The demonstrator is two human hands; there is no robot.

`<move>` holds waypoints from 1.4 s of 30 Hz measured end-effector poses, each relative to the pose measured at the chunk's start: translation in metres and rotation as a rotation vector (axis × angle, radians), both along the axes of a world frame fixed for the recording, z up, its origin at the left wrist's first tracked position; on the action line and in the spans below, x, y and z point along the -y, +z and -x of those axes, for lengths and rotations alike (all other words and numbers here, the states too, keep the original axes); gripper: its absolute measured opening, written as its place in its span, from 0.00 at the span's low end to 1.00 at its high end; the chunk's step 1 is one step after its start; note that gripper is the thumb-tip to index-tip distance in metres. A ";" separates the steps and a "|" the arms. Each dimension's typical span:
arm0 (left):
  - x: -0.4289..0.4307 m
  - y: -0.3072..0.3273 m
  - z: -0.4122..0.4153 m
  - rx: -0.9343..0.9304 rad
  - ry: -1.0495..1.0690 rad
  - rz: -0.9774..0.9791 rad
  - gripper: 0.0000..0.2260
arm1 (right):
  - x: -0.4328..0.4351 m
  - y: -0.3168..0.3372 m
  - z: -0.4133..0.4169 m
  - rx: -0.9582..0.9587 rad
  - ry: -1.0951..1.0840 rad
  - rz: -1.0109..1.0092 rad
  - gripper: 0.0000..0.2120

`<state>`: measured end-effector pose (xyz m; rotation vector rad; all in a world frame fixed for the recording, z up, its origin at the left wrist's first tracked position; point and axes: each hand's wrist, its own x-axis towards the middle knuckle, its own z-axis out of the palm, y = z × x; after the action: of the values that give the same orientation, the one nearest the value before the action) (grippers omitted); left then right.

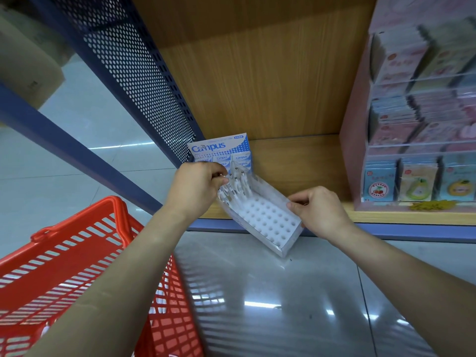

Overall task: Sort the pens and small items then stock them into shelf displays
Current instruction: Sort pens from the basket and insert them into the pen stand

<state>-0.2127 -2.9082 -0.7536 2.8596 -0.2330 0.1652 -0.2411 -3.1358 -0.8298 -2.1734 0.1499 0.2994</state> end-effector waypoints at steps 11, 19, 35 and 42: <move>0.001 -0.014 -0.001 -0.077 -0.082 -0.082 0.07 | 0.001 -0.002 -0.001 -0.020 -0.061 -0.067 0.07; 0.002 -0.017 -0.003 -0.048 0.054 0.029 0.07 | 0.001 -0.006 -0.003 -0.026 -0.077 -0.063 0.06; 0.008 -0.008 0.000 -0.114 0.028 -0.022 0.12 | 0.001 0.005 -0.002 -0.076 0.007 0.015 0.09; -0.009 0.063 0.018 -0.060 -0.194 -0.044 0.07 | -0.003 0.038 -0.006 0.099 0.013 0.081 0.16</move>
<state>-0.2308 -2.8991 -0.6901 2.8586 -0.5048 0.0365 -0.2352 -3.1331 -0.7917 -2.2650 0.0938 0.1948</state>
